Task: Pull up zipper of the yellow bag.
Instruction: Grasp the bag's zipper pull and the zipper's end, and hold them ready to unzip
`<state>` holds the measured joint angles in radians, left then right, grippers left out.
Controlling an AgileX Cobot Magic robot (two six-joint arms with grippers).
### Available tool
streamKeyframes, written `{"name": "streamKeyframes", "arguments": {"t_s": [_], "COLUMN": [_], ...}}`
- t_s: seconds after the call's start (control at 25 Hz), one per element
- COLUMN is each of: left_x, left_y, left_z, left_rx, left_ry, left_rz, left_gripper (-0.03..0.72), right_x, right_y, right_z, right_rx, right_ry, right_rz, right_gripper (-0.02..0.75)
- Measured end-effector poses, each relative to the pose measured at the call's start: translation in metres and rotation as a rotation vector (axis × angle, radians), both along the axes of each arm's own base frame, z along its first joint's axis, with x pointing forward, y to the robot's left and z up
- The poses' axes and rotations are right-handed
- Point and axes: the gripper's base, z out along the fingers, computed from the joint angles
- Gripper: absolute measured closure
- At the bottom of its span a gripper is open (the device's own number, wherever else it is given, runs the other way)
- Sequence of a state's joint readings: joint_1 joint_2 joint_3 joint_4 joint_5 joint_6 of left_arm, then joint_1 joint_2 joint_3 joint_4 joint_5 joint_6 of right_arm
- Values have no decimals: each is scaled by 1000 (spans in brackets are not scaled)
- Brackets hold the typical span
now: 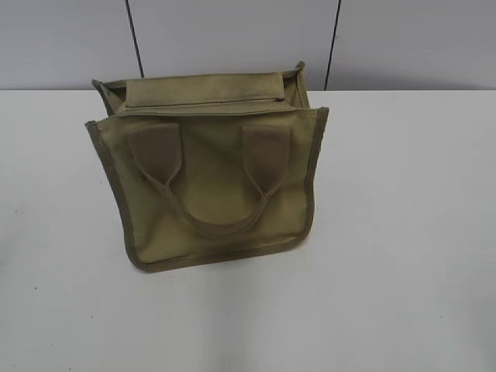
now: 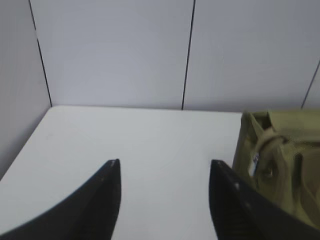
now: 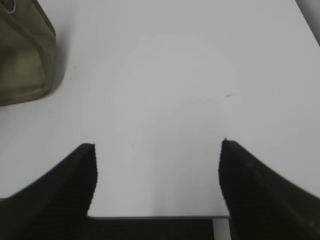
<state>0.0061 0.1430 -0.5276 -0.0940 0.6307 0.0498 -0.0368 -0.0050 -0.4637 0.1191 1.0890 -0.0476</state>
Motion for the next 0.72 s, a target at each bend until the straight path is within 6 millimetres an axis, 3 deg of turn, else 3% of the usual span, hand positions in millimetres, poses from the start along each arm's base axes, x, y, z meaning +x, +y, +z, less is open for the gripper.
{"name": "streamKeyframes", "arguments": {"t_s": [0.12, 0.24, 0.48, 0.56, 0.72], "left_x": [33, 69, 123, 141, 162], "left_y": [2, 4, 5, -2, -27], "left_z": [-1, -14, -70, -96, -126], "left_rx": [-12, -21, -25, 16, 68], "left_ry": [-55, -94, -94, 16, 79], "left_rz": [19, 45, 70, 11, -196], "left_gripper": [254, 254, 260, 260, 263], "right_x": [0, 0, 0, 0, 0], "right_y": [0, 0, 0, 0, 0], "right_z": [0, 0, 0, 0, 0], "right_rx": [0, 0, 0, 0, 0], "right_ry": [0, 0, 0, 0, 0], "right_rz": [0, 0, 0, 0, 0], "right_gripper": [160, 160, 160, 160, 160]}}
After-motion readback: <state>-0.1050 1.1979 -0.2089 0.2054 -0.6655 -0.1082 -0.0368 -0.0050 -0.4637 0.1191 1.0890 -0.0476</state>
